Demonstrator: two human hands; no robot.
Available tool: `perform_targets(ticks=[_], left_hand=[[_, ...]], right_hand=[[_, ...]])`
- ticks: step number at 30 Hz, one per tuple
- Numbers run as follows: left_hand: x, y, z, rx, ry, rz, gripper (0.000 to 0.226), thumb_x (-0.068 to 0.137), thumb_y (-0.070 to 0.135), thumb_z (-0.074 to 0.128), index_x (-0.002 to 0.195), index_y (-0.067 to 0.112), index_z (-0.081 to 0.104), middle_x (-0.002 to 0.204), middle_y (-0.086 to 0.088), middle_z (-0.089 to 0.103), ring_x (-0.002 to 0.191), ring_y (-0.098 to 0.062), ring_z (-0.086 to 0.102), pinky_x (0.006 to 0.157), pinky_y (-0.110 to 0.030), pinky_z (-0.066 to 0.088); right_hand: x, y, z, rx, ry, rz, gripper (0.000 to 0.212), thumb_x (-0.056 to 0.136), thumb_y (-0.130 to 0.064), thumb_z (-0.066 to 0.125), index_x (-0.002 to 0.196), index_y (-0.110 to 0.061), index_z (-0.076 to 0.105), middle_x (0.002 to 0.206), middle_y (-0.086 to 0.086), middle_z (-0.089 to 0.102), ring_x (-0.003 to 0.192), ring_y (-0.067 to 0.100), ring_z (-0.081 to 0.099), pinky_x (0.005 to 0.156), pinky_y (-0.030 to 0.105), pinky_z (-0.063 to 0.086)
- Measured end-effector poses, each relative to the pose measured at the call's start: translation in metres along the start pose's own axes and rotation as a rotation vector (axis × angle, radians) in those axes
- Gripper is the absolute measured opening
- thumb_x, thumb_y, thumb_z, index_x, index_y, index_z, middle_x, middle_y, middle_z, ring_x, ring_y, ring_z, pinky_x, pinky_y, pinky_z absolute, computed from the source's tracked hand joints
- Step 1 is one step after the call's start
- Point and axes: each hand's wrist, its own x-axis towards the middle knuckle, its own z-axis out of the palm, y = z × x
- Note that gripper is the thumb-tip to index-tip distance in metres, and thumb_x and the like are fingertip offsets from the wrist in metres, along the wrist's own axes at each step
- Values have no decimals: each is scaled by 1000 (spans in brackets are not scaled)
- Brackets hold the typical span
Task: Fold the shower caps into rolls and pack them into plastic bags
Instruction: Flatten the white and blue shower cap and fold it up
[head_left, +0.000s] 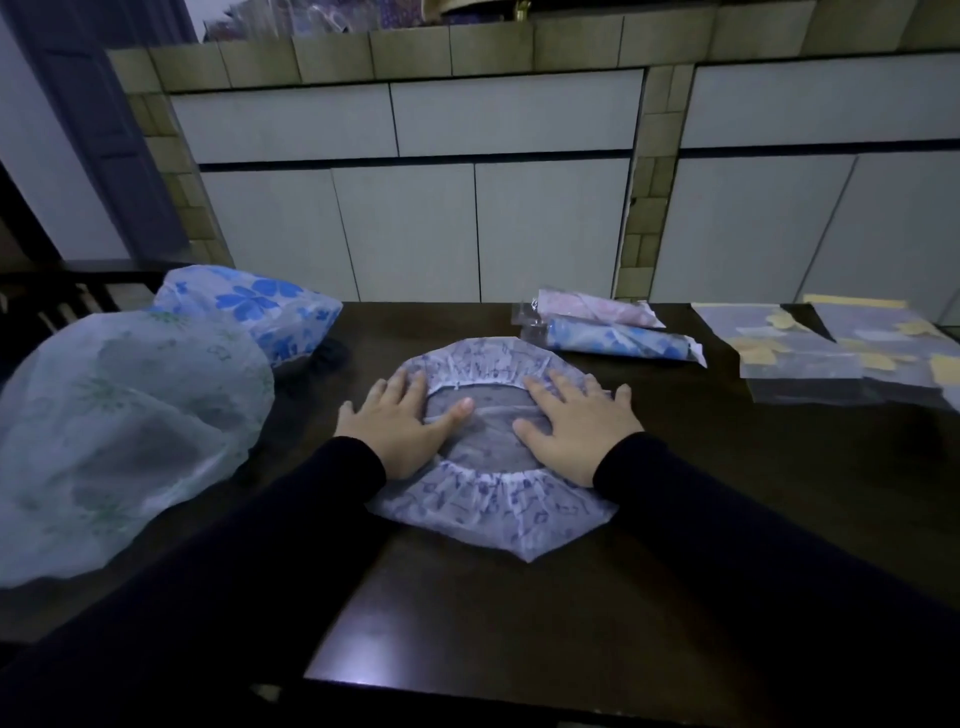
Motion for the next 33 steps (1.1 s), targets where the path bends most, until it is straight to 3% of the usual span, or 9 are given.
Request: perform_targets(ticks=[5, 9, 11, 16, 18, 21, 25, 29, 33], left_hand=[[-3, 2, -3, -22, 6, 4, 99, 75, 83, 10, 153, 23, 5, 161, 3, -2, 148, -19, 4, 115, -55, 10], [-11, 5, -13, 52, 175, 64, 85, 86, 74, 24, 151, 18, 21, 161, -2, 9, 147, -24, 10, 115, -55, 11], [-17, 12, -14, 57, 254, 126, 80, 91, 68, 27, 150, 14, 23, 160, -4, 15, 146, -23, 13, 115, -50, 12], [-19, 12, 3, 32, 50, 121, 97, 80, 81, 23, 153, 21, 3, 161, -1, 0, 148, -21, 1, 117, -48, 5], [-15, 7, 3, -26, 44, 153, 95, 79, 81, 25, 153, 27, 1, 161, 1, -3, 148, -19, -2, 118, -46, 3], [-9, 4, -3, -54, 110, 206, 89, 82, 76, 36, 152, 29, 9, 161, 1, 1, 148, -19, 2, 119, -44, 7], [-13, 12, -21, -62, 271, 231, 76, 90, 64, 40, 152, 28, 17, 161, 3, 5, 147, -21, 8, 115, -45, 13], [-22, 19, -20, -6, 215, 349, 82, 86, 72, 37, 152, 30, 13, 161, 7, 2, 147, -17, 5, 116, -44, 9], [-22, 12, -1, 80, -20, 278, 100, 71, 86, 25, 152, 33, 0, 160, 5, -10, 148, -18, -6, 118, -49, 1]], right_hand=[[-7, -3, -10, -16, 146, -37, 69, 93, -66, 24, 151, -32, 15, 160, 3, 13, 146, 32, 8, 112, 63, -2], [-18, -12, -21, -23, 444, -38, 49, 100, -42, 28, 140, -18, 43, 143, 3, 47, 135, 27, 34, 114, 56, 9], [-19, -21, -16, -95, 387, -81, 47, 99, -39, 29, 133, -14, 49, 136, 6, 53, 129, 27, 41, 113, 54, 12], [-13, -20, 0, 36, 16, -128, 71, 96, -61, 21, 153, -20, 9, 161, 7, 6, 147, 28, 9, 117, 41, 10], [-16, -20, -2, -16, 5, -77, 78, 91, -71, 18, 153, -25, 7, 161, 7, 8, 145, 31, 14, 116, 43, 14], [-25, -24, -9, -186, 132, -30, 91, 80, -83, 14, 144, -22, 38, 138, 13, 45, 119, 30, 47, 97, 45, 38], [-28, -19, -21, -163, 333, 53, 85, 84, -79, 11, 101, -18, 68, 109, 9, 58, 103, 26, 51, 89, 44, 35], [-19, -7, -25, -57, 416, -51, 50, 96, -52, 31, 127, -22, 57, 137, 4, 49, 129, 24, 38, 109, 51, 19], [-6, -1, -6, 30, 10, -137, 63, 96, -61, 23, 152, -33, 14, 161, 2, 7, 147, 22, 6, 116, 48, 7]])
